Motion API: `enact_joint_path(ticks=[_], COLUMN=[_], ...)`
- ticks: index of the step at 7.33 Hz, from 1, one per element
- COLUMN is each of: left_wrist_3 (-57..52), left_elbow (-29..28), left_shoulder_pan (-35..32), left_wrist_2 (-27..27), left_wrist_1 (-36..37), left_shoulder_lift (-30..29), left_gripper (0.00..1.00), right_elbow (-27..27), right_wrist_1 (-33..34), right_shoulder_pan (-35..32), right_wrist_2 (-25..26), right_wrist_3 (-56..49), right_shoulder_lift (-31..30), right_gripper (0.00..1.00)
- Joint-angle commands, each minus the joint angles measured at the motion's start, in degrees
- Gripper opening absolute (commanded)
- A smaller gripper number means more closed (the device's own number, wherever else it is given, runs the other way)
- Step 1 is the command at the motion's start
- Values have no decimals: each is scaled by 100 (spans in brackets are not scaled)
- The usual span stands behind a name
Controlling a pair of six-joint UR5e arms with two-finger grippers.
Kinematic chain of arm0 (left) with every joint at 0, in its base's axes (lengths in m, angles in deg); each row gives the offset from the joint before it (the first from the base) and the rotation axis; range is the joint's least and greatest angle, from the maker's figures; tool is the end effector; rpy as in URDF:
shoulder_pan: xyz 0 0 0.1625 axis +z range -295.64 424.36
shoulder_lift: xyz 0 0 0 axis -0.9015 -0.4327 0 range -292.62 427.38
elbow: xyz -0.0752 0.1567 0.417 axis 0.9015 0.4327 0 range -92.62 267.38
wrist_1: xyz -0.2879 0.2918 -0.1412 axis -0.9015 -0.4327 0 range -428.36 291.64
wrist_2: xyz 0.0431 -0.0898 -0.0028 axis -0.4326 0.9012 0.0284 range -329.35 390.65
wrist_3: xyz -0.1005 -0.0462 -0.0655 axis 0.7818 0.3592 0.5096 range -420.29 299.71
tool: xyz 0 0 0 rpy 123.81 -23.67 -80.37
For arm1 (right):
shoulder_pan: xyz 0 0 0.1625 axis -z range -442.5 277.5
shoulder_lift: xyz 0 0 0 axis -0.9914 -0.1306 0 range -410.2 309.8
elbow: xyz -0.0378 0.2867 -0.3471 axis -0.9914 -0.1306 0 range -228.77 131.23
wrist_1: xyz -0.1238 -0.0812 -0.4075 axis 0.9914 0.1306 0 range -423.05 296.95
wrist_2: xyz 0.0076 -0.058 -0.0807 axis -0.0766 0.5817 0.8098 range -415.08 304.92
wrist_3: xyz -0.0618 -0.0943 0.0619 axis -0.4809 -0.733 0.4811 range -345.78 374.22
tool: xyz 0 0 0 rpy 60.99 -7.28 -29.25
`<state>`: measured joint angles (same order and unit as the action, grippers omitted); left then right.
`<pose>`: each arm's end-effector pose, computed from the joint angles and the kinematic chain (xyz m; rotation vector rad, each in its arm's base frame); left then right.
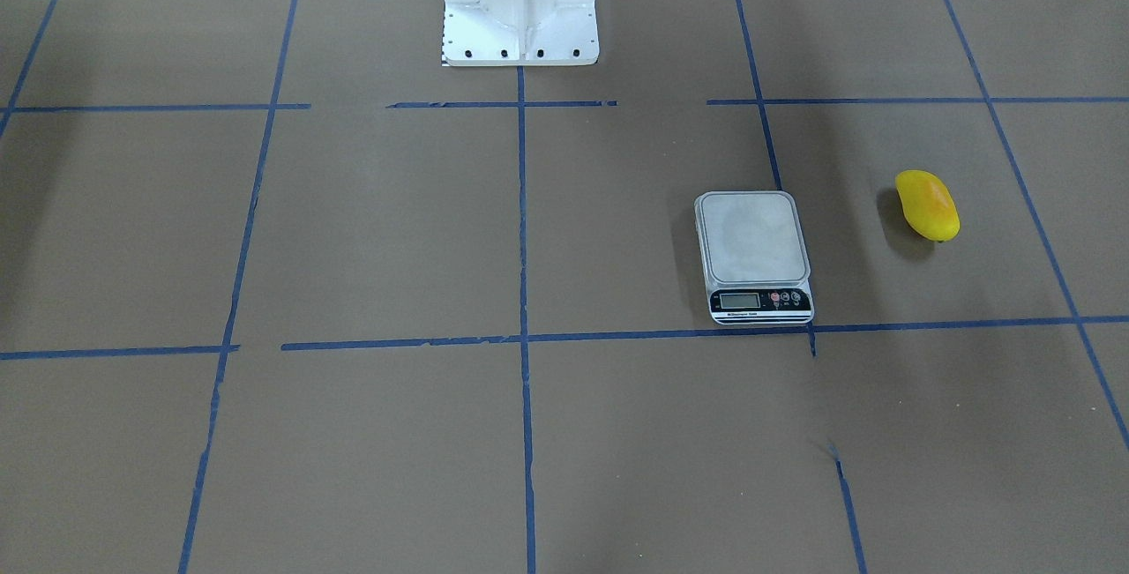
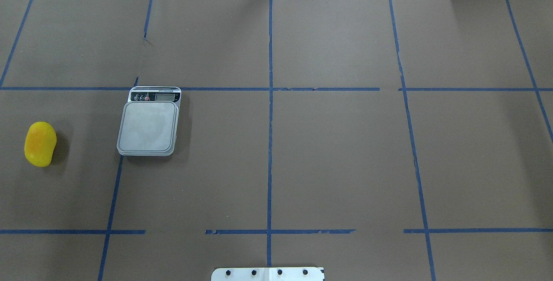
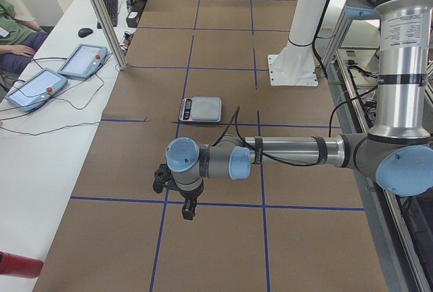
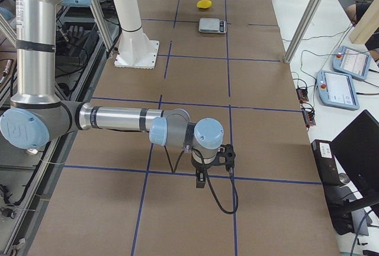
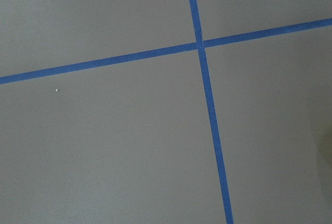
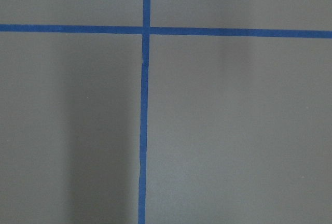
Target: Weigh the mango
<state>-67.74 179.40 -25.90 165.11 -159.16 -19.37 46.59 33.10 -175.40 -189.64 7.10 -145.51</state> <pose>-0.0454 -0.4855 0.7150 0.0448 0.7752 0.1161 0.0665 -0.4573 0.7137 -0.0327 -0.7829 -0.0283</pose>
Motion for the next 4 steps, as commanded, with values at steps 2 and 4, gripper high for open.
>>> enact_joint_path(ticks=[2, 4], left_wrist_3=[68, 1182], left_elbow=[44, 323], left_shoulder_pan=[0, 139], left_wrist_2=[-42, -112], left_wrist_1=[-43, -157], left_shoulder_lift=[-174, -351], left_gripper=[100, 100], right_elbow=[0, 0], right_wrist_1=[0, 0], right_shoulder_pan=[0, 0], right_wrist_2=[0, 0], right_wrist_3=[0, 0], right_shoulder_lift=[4, 4], right_gripper=[100, 100])
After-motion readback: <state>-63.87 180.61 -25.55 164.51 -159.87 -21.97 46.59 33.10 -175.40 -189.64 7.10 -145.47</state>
